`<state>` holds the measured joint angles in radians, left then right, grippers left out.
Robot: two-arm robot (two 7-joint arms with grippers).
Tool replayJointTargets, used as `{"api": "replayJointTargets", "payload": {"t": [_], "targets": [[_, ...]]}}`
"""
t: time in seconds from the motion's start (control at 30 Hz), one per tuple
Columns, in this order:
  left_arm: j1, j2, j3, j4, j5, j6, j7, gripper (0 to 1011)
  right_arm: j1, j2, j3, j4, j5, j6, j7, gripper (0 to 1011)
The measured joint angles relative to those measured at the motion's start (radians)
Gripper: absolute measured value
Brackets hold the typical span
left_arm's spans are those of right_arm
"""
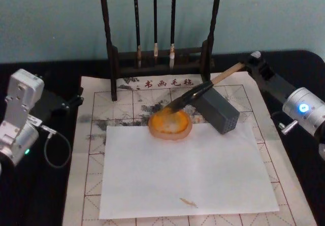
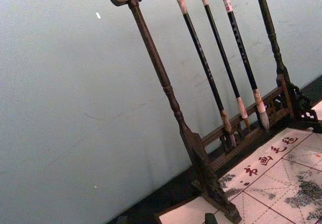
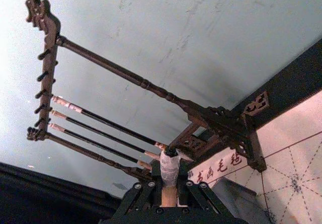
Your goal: Pick up the brush from the inkstone, write on the paper, then place the brush back to its original position.
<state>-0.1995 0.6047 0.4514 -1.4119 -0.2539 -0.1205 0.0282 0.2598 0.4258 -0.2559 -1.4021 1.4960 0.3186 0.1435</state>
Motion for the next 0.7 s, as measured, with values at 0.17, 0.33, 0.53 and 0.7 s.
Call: {"api": "replayJointTargets", "payload": {"t": [0.17, 0.33, 0.53, 0.7], "targets": [[0.0, 0.0, 0.0, 0.0, 0.0, 0.0, 0.0, 1001, -0.008, 0.015, -0.011, -0.019, 0.006, -0.008, 0.0, 195], [0.0, 0.0, 0.0, 0.0, 0.0, 0.0, 0.0, 1001, -0.015, 0.03, -0.023, -0.032, 0.007, -0.017, 0.011, 195], [0.0, 0.0, 0.0, 0.0, 0.0, 0.0, 0.0, 1001, -0.026, 0.056, -0.036, -0.048, 0.007, -0.029, 0.032, 195], [0.0, 0.0, 0.0, 0.0, 0.0, 0.0, 0.0, 1001, -0.038, 0.082, -0.045, -0.06, 0.007, -0.038, 0.051, 195]]}}
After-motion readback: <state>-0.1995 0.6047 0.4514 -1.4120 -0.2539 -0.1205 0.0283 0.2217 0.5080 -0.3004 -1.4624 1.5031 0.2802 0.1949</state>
